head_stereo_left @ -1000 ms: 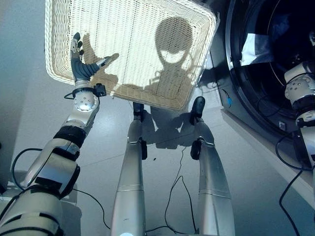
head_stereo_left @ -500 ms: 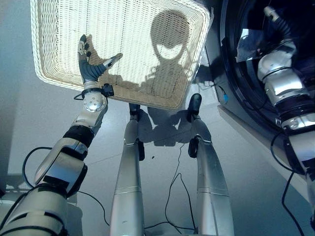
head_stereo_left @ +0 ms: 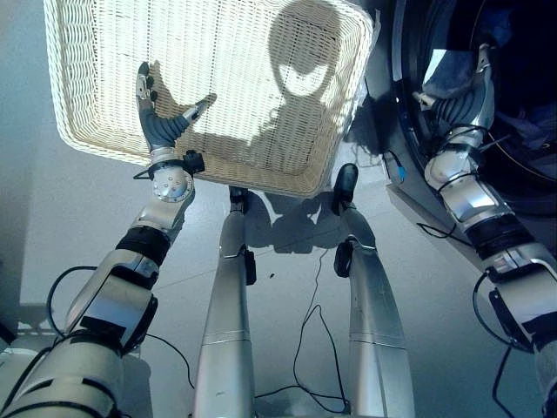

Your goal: Put the clothes into the washing machine.

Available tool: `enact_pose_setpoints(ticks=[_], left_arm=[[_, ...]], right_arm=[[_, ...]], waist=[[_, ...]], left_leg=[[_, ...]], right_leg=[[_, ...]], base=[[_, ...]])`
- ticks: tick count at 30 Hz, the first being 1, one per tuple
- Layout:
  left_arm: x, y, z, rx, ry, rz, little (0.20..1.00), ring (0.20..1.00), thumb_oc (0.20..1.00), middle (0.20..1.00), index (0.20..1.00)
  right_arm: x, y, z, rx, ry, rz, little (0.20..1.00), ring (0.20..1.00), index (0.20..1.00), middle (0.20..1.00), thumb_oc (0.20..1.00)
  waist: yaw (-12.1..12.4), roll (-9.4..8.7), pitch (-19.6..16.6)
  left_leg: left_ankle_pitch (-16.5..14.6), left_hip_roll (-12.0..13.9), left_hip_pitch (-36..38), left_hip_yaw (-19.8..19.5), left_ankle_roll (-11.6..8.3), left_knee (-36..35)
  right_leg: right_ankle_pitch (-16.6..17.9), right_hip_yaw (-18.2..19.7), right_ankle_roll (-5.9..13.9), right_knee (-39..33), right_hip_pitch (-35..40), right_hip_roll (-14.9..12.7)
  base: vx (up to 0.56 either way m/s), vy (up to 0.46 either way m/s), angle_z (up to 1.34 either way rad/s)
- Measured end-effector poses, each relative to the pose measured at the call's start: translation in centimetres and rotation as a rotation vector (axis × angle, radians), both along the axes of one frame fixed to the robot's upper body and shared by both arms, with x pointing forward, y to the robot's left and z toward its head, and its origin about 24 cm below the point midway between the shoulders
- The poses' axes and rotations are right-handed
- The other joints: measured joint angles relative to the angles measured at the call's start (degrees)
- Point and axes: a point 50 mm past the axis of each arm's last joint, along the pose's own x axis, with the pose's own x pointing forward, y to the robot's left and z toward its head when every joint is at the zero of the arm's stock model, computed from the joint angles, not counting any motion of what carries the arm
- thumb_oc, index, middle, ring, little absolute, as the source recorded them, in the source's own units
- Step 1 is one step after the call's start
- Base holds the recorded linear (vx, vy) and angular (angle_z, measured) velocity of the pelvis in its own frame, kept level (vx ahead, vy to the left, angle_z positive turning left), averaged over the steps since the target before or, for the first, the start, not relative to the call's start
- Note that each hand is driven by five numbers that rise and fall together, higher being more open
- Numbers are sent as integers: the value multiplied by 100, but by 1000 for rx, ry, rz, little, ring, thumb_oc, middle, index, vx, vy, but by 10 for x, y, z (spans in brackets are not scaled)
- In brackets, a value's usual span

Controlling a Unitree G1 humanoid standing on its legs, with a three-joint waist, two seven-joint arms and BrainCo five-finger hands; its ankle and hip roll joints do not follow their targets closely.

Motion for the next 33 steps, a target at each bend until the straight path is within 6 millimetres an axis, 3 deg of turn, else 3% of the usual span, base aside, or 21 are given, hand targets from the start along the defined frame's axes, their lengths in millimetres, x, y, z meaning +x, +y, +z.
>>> enact_pose_setpoints(ticks=[4, 7, 10, 14, 15, 17, 19, 23, 27, 31, 33], left_arm=[[-1, 1, -6, 23, 15, 14, 1000, 1000, 1000, 1000, 1000], [-4, 3, -28, 40, 89, 27, 1000, 1000, 1000, 1000, 1000], [-9, -1, -61, 37, 181, 16, 1000, 1000, 1000, 1000, 1000], [-30, 9, -114, 10, 336, 5, 1000, 1000, 1000, 1000, 1000], [-33, 10, -120, 10, 357, 2, 1000, 1000, 1000, 1000, 1000], [-49, 16, -152, 27, 473, -20, 1000, 1000, 1000, 1000, 1000], [-55, 20, -165, 38, 530, -35, 1000, 1000, 1000, 1000, 1000], [-92, 14, -224, 68, 755, -98, 1000, 1000, 1000, 1000, 1000], [-120, 21, -256, 85, 912, -119, 1000, 1000, 1000, 1000, 1000], [-162, 24, -292, 88, 1105, -151, 1000, 1000, 1000, 1000, 1000], [-175, 23, -305, 74, 1178, -158, 1000, 1000, 1000, 1000, 1000]], right_arm=[[-4, 9, -12, -92, 28, 42, 1000, 1000, 1000, 1000, 1000], [-6, 27, -30, -138, 69, 117, 1000, 1000, 1000, 1000, 1000], [-12, 35, -65, -167, 166, 167, 1000, 1000, 1000, 1000, 1000], [-32, 39, -133, -120, 355, 209, 1000, 1000, 1000, 1000, 1000], [-33, 40, -138, -118, 370, 215, 1000, 1000, 1000, 1000, 1000], [-48, 42, -164, -112, 445, 252, 1000, 1000, 1000, 1000, 1000], [-50, 41, -172, -99, 478, 251, 1000, 1000, 1000, 1000, 1000], [-70, 37, -207, -74, 609, 281, 1000, 1000, 1000, 1000, 1000], [-94, 27, -243, 3, 787, 277, 1000, 1000, 1000, 1000, 1000], [-132, 5, -289, 128, 1024, 218, 1000, 1000, 1000, 1000, 1000], [-144, -3, -309, 206, 1132, 170, 1000, 1000, 1000, 1000, 1000]], waist=[[-70, -1, 1], [-142, -3, 2], [-151, -3, 2], [-145, 3, -4], [-140, 5, -5], [-123, 44, -96], [-100, 77, -75], [-23, 167, -89], [49, 304, -195], [43, 543, -878], [36, 557, -1014]], left_leg=[[-10, -6, 58, 2, -10, 40], [-21, -12, 309, 16, -8, 44], [-49, -4, 812, 88, -4, 19], [-121, 32, 1743, 138, 16, -196], [-123, 36, 1856, 141, 15, -224], [-128, 40, 2299, 143, 12, -367], [-74, 40, 2563, 150, 54, -421], [-95, 40, 4119, 170, 75, -911], [-131, 65, 5028, 158, 149, -1279], [-121, 64, 5526, 148, 193, -1611], [-173, 61, 5859, 146, 159, -1618]], right_leg=[[2, 18, -27, 68, 41, -2], [-6, 38, -26, 87, 280, -4], [-50, 77, 9, 82, 738, -4], [-93, 44, 6, -93, 1638, -1], [-95, 33, 9, -119, 1750, 0], [-113, -6, 10, -296, 2212, -6], [-29, -40, 56, -363, 2504, -15], [-97, -150, 145, -909, 4101, -23], [-44, -311, 210, -1373, 5138, -38], [91, -450, 296, -2002, 5851, -53], [180, -521, 284, -2341, 6354, -36]], base=[[-16, 12, 0], [-11, 3, 0], [-51, 8, -4], [-51, -8, -4], [0, 0, 0], [0, 0, 0], [0, 0, 0], [22, 28, 2], [103, 21, 14], [167, -24, 14], [185, -12, 7]])
